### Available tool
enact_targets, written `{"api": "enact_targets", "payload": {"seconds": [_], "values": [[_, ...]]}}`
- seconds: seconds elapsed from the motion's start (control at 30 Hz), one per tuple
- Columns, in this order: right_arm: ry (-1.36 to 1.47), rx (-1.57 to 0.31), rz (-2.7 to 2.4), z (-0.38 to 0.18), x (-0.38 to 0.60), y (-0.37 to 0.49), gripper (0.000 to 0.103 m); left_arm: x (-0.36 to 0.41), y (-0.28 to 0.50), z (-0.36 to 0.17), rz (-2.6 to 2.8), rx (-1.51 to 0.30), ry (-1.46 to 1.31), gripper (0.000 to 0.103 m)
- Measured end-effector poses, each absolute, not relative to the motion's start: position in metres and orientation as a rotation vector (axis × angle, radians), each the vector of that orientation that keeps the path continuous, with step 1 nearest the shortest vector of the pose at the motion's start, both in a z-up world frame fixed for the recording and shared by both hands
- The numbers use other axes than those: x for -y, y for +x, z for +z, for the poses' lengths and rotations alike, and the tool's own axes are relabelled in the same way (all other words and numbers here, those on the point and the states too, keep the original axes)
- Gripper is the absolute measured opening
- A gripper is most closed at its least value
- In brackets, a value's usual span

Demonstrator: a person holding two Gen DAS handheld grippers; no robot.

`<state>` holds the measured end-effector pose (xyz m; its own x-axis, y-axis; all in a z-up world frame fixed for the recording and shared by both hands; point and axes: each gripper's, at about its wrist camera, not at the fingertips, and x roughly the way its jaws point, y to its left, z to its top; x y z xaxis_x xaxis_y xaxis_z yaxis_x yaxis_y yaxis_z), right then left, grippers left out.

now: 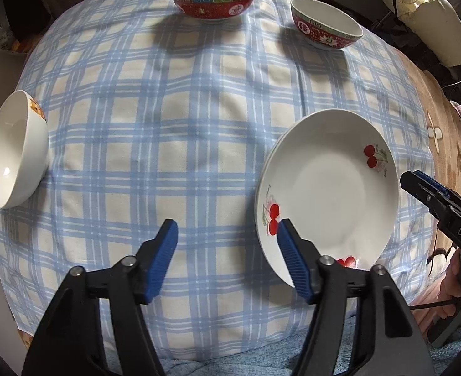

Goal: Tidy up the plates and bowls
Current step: 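Open both tools to release the plates and lift away, then reach the left tool to a white bowl while the right tool reaches an orange-labelled bowl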

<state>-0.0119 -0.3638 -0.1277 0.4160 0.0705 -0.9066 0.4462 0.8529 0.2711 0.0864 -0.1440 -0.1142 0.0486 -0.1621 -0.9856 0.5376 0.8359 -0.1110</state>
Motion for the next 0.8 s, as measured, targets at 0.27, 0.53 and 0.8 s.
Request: {"api": "enact_targets", "payload": {"seconds": [0.27, 0.53, 0.8], "values": [[0.443, -1.057, -0.262, -0.103, 0.352, -0.003, 0.087, 0.115, 0.108, -0.084, -0.505, -1.391, 0.324, 0.087], [0.418, -0.965, -0.215, -0.076, 0.332, 0.015, 0.099, 0.088, 0.128, -0.062, -0.435, -1.336, 0.329, 0.09], [0.407, -0.919, -0.171, -0.056, 0.298, 0.052, 0.1, 0.058, 0.148, -0.039, -0.39, -1.286, 0.314, 0.09]]}}
